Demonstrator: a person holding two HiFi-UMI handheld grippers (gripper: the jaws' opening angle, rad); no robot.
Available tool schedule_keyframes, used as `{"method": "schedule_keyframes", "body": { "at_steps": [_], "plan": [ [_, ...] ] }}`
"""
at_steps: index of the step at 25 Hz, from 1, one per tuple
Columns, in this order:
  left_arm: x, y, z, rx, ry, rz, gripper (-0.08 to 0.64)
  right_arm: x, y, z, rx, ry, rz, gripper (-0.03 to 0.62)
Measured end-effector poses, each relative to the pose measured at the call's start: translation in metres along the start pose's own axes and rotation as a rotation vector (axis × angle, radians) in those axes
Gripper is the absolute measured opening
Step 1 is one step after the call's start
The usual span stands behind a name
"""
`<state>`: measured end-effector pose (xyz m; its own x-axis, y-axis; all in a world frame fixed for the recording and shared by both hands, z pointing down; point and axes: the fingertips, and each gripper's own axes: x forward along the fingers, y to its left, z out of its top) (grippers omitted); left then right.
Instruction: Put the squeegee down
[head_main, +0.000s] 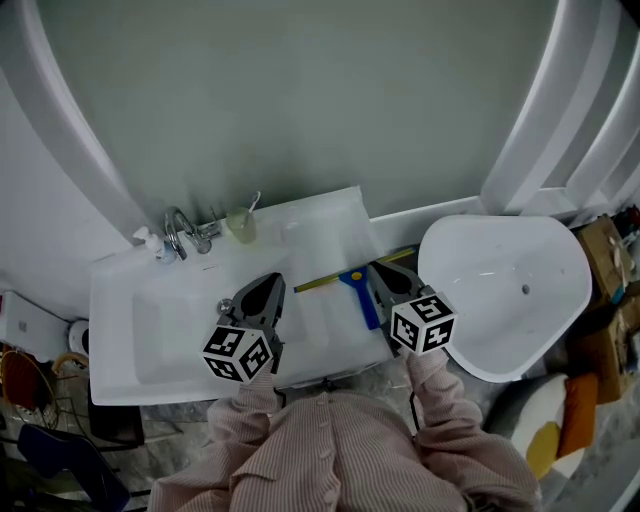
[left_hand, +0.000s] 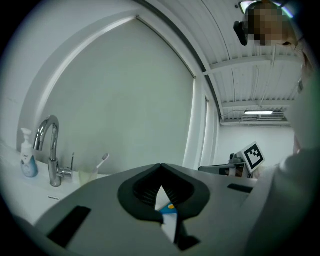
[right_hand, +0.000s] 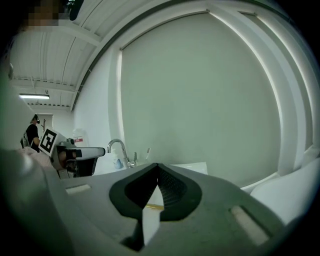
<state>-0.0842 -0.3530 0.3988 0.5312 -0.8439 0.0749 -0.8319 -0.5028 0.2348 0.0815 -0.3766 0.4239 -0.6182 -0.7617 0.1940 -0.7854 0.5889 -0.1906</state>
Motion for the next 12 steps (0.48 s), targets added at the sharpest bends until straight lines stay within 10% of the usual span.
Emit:
{"method": "schedule_keyframes", "body": {
  "at_steps": [12],
  "plan": [
    [-0.01,0.005,0.005,0.016,-0.015,0.029,0.002,-0.016,-0.001,0.001,0.019,-0.022,0.009,0.005]
  ]
}}
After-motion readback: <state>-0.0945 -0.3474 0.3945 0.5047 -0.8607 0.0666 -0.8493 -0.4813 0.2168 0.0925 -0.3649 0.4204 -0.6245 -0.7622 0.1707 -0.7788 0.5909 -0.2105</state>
